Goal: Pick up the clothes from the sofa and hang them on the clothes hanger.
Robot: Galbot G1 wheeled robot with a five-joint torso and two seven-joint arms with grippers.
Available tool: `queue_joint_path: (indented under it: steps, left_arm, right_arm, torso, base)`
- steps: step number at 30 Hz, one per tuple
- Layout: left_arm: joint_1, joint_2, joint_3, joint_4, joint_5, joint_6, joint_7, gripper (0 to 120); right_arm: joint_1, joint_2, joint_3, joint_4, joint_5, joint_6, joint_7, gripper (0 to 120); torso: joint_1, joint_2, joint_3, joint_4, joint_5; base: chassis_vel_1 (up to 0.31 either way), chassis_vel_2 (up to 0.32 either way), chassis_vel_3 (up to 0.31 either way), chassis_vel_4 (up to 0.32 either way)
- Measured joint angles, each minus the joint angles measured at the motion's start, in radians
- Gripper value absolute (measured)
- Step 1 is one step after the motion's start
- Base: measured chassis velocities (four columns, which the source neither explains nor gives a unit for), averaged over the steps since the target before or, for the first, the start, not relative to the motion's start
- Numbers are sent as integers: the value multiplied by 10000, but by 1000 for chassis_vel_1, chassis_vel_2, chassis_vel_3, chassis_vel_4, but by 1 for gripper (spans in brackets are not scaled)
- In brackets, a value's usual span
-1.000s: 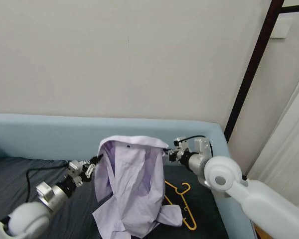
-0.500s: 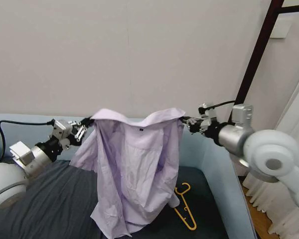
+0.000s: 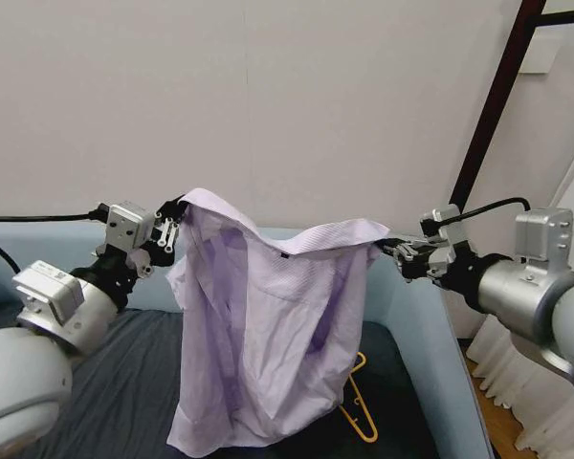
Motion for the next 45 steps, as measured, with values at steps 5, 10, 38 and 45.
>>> queue_joint_path:
  steps: [5, 10, 38, 45]
  left_arm:
    - [301, -695, 698, 690, 472, 144, 48, 0]
    - [489, -1866, 1696, 2352, 694, 105, 770, 0]
    - [-2732, -8406, 5353, 11464, 4415, -1206, 1492, 0]
    - [-2323, -8266, 5372, 11276, 4414, -1203, 1549, 0]
  right_arm:
    - [-325, 824, -630, -391, 59, -69, 389, 0]
    - [-550, 2483, -2679, -1751, -849, 64, 211, 0]
    - [25, 8967, -5948, -12460, -9345, 2809, -4051, 0]
    - [-114, 9158, -5987, -12883, -9541, 2843, -4307, 2]
  torso:
    - [0, -2, 2, 4, -2]
    - [2, -1, 4, 5, 0]
    - [3, -3, 2, 5, 4]
    - [1, -2, 2, 4, 0]
  base:
    - [0, 0, 0, 0]
    - [0, 0, 0, 0]
    - [0, 0, 0, 0]
    - [0, 0, 0, 0]
